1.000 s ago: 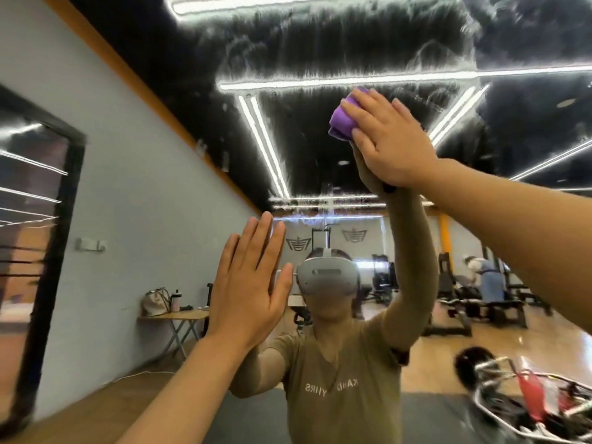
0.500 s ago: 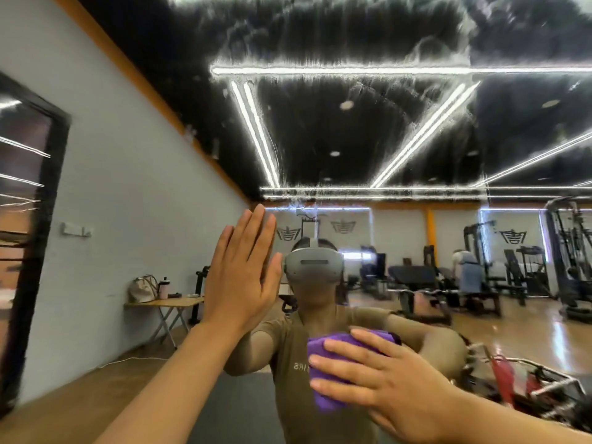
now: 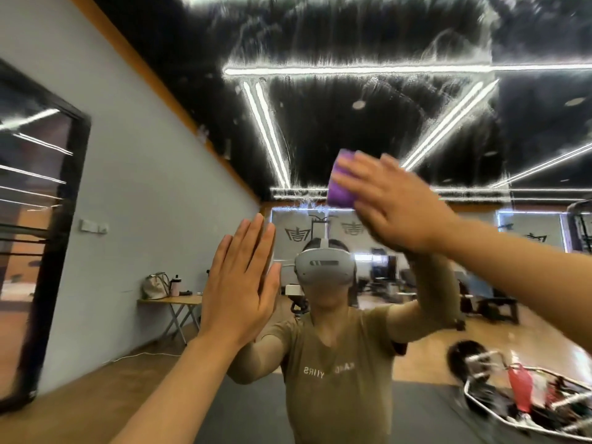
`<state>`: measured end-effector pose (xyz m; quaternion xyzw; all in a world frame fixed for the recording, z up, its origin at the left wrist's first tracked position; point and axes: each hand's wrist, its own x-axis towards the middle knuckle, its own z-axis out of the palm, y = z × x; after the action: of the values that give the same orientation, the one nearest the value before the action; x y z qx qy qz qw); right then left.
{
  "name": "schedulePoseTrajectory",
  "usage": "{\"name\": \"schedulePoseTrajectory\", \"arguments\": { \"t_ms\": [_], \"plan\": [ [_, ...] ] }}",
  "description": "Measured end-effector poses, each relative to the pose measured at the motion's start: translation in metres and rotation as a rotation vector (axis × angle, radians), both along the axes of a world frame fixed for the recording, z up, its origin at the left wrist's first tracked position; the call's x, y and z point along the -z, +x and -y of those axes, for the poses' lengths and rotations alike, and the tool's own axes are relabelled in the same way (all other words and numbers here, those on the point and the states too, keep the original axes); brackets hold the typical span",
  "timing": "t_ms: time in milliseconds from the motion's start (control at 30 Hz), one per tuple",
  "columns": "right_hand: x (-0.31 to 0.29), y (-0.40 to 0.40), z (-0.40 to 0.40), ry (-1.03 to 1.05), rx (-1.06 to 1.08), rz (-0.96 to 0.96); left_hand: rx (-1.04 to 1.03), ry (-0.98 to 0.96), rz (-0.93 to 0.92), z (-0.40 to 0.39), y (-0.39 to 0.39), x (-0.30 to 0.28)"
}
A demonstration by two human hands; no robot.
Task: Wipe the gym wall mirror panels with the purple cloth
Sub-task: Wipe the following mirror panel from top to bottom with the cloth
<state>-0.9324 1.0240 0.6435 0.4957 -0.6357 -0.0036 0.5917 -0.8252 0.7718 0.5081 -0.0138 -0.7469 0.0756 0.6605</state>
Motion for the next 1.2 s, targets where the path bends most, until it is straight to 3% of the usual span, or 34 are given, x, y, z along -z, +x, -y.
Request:
{"name": "schedulePoseTrajectory", "arguments": {
  "t_ms": [100, 200, 300, 567, 700, 900, 1033, 1200],
  "plan": [
    [-0.057, 0.005, 0.003, -0.18, 0.007, 0.088, -0.001, -0.01, -0.012, 0.001, -0.001, 0.001],
    [-0.061, 0.007, 0.013, -0.276, -0.018, 0.108, -0.001, -0.014, -0.033, 0.001, -0.001, 0.001],
    [-0.018, 0.01, 0.017, -0.232, -0.057, 0.071, -0.003, -0.021, -0.048, 0.0, -0.001, 0.001],
    [0.164, 0.007, 0.009, 0.21, 0.009, -0.15, -0.029, -0.01, -0.059, -0.003, -0.002, 0.004],
    [0.2, 0.003, 0.005, 0.381, 0.044, -0.262, -0.006, -0.009, -0.075, -0.003, -0.001, 0.005],
    [0.163, 0.005, 0.006, 0.435, 0.042, -0.308, 0.062, 0.025, -0.128, -0.001, -0.002, 0.007],
    [0.102, 0.009, 0.03, 0.189, -0.005, -0.171, 0.031, 0.113, -0.163, 0.003, -0.002, 0.011],
    [0.005, 0.02, 0.058, -0.112, -0.025, -0.031, 0.027, 0.052, -0.116, 0.014, 0.002, 0.011]
  ]
}}
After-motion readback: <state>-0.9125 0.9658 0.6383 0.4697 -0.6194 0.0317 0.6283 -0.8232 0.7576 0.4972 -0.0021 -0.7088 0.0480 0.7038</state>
